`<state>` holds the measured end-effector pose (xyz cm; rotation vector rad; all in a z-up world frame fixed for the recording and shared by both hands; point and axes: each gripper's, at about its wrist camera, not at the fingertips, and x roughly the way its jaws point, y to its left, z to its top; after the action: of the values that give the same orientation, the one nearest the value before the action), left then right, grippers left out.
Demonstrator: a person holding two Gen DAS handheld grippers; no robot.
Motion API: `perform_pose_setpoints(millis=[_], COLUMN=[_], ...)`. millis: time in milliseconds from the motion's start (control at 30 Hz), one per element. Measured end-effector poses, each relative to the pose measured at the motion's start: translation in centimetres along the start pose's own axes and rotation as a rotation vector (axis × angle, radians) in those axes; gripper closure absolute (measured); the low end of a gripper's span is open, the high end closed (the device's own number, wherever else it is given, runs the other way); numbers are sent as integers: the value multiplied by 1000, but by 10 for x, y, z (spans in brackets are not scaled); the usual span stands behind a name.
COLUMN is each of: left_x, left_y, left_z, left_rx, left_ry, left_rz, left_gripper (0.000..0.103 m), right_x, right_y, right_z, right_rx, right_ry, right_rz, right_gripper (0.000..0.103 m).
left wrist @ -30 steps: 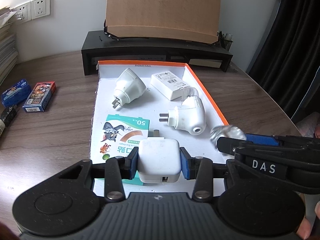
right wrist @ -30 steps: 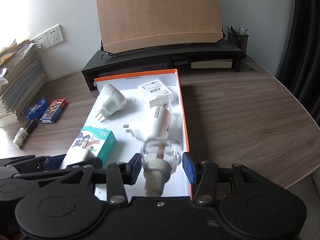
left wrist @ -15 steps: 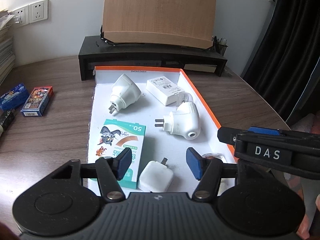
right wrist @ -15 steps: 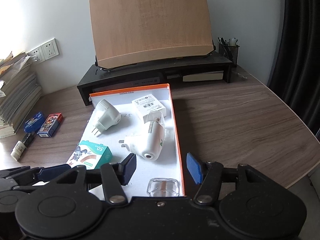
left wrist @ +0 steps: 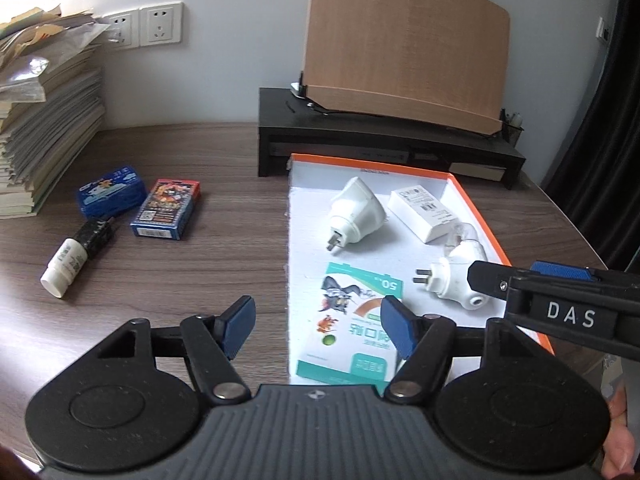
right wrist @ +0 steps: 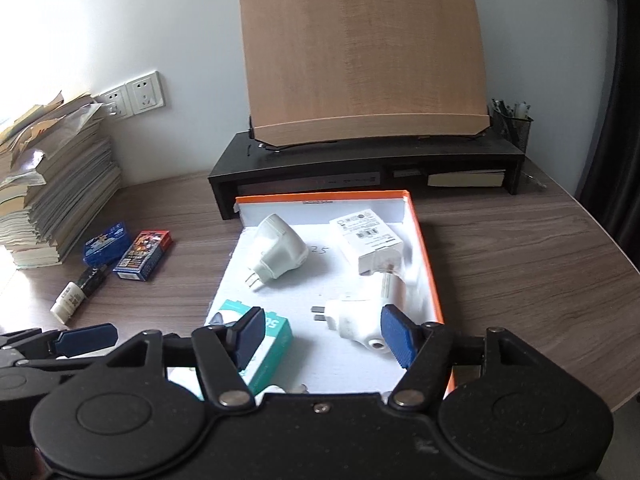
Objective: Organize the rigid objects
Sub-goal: 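Withdraw both grippers from the box toward the pill bottle and card box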
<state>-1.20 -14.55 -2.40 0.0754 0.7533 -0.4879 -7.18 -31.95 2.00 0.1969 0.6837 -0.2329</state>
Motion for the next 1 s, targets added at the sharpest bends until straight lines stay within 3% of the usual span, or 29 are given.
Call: perform_pose_setpoints(millis=[533, 1000], left_x=[-15, -20], left_y=[89, 140], left_z=[12, 12], left_rx=[-123, -163], left_ry=[-4, 5], left_rz=[177, 235], left_gripper=[30, 27], right_x=[35, 53], right_y=[96, 148], right_z=[11, 12], right_rx=[-135, -185], right_ry=[47, 65], right_rz=[145, 198], right_gripper=[25, 24])
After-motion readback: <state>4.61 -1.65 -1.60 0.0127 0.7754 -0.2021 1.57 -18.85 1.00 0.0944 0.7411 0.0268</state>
